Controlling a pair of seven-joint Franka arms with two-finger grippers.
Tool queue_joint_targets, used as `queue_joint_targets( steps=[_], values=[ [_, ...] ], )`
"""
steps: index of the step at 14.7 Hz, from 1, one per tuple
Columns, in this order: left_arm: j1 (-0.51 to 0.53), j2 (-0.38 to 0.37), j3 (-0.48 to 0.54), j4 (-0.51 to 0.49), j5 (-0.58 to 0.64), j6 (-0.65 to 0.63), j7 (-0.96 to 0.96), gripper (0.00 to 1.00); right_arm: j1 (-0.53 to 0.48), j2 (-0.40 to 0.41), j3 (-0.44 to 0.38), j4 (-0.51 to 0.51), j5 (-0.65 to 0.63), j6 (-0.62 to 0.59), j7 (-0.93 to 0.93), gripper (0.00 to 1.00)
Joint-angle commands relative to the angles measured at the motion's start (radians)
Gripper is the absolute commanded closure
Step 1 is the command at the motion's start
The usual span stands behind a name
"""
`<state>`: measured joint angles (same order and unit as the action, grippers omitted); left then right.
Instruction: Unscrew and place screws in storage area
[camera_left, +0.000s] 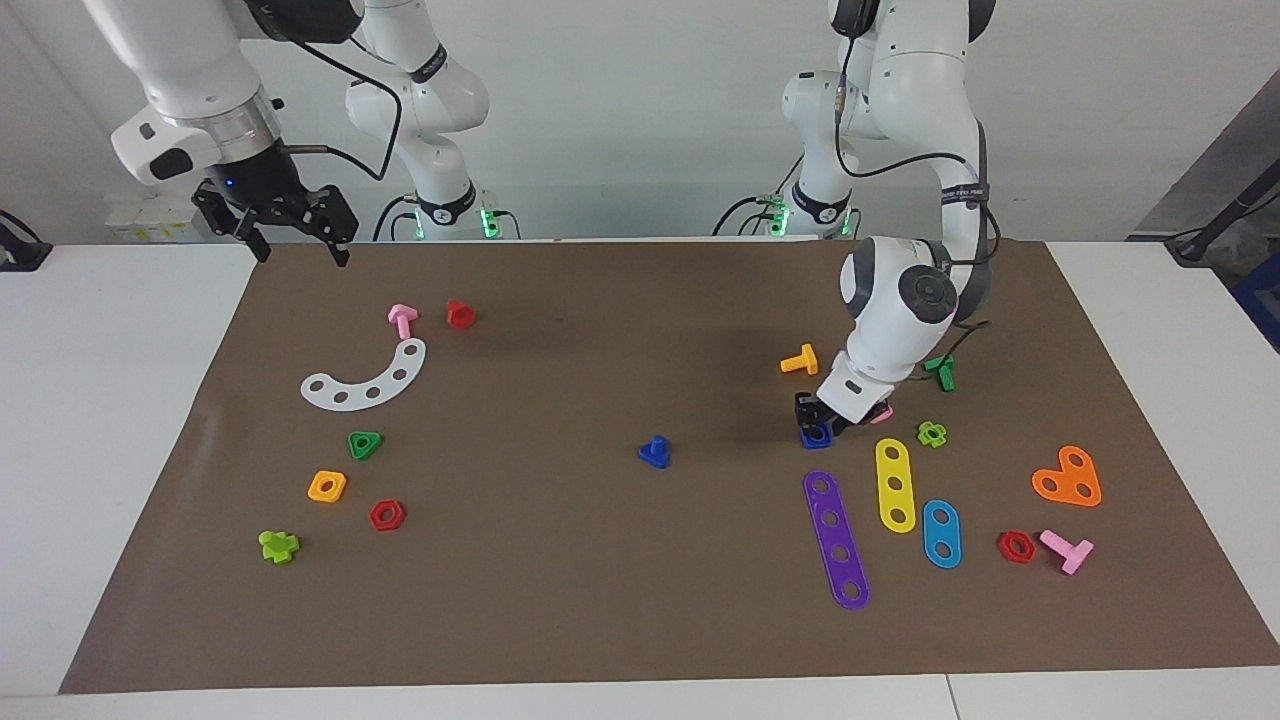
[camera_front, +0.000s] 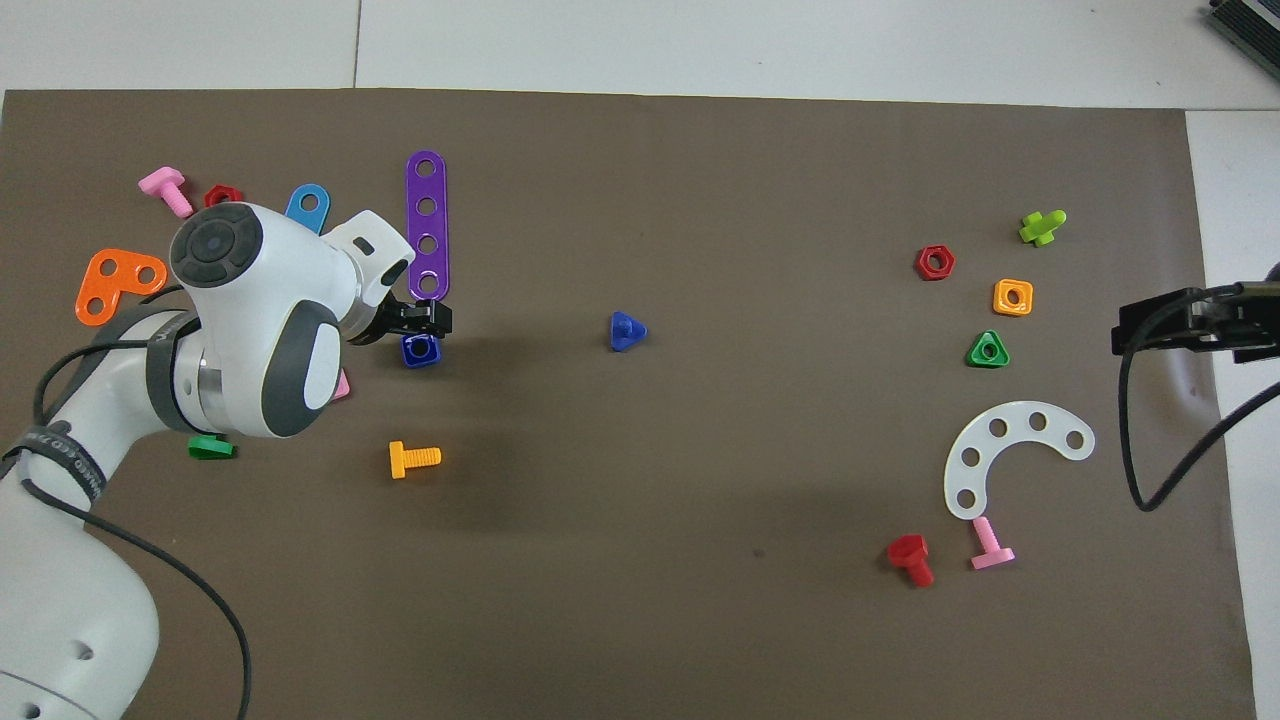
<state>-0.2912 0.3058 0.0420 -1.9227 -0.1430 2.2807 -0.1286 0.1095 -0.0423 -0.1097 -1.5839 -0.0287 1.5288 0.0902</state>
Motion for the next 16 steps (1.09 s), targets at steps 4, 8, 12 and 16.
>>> queue_joint_targets(
  steps=[4, 8, 12, 16],
  values=[
    [0.141, -0.042, 0.007, 0.122, -0.009, -0.168, 0.096, 0.00, -0.007, -0.021, 0.005, -0.021, 0.015, 0.001, -0.001, 0.00],
    [0.195, -0.063, 0.012, 0.210, 0.072, -0.315, 0.141, 0.00, -0.008, -0.021, 0.005, -0.021, 0.015, 0.001, -0.001, 0.00],
    [0.201, -0.048, 0.012, 0.402, 0.120, -0.559, 0.141, 0.00, -0.008, -0.021, 0.005, -0.021, 0.015, -0.001, -0.003, 0.00],
    [0.201, -0.014, 0.013, 0.585, 0.137, -0.798, 0.139, 0.00, -0.008, -0.021, 0.005, -0.021, 0.015, -0.001, -0.001, 0.00]
  ],
)
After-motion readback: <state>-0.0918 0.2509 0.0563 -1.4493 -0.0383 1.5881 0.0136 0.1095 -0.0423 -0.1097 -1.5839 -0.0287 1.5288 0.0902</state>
